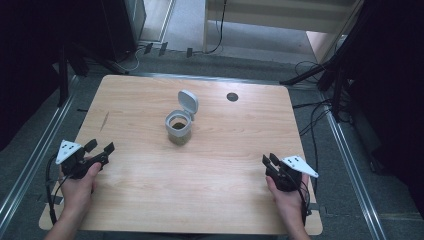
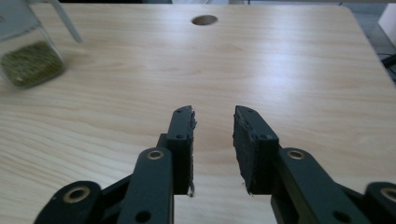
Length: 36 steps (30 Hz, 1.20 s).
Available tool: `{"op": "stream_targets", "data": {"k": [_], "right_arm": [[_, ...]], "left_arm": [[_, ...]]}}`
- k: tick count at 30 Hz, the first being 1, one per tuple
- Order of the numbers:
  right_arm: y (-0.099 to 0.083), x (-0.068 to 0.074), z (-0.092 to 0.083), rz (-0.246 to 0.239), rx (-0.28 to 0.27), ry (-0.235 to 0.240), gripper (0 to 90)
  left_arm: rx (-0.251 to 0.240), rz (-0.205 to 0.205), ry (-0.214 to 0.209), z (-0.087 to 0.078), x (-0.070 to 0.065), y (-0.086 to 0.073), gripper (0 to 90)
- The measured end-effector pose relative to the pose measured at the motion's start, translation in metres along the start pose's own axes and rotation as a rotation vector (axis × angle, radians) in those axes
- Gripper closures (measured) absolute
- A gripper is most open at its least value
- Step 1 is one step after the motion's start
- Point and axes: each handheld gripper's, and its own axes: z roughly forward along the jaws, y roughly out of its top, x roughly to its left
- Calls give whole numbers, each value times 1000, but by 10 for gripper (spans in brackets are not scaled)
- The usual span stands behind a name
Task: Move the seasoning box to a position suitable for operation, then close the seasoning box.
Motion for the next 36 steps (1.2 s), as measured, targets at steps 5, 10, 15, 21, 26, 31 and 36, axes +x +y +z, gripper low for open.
{"op": "stream_targets", "data": {"k": [5, 10, 15, 21, 26, 31, 36], "right_arm": [[18, 22, 15, -23, -22, 39, 777], [30, 43, 32, -36, -34, 68, 825], [37, 62, 54, -42, -24, 88, 836], [48, 82, 78, -12, -11, 135, 856], [53, 107, 97, -21, 7, 168, 867], [52, 132, 114, -19, 21, 190, 890], [49, 152, 130, -17, 43, 196, 900]], "left_arm": [[13, -17, -86, 23, -17, 11, 428], [17, -8, -120, 44, -32, 19, 542], [9, -21, -153, 62, -45, 30, 652], [19, -11, -165, 83, -60, 42, 791], [48, 14, -193, 104, -74, 45, 900], [71, 22, -225, 119, -85, 45, 900], [93, 20, -238, 129, -84, 43, 900]]}}
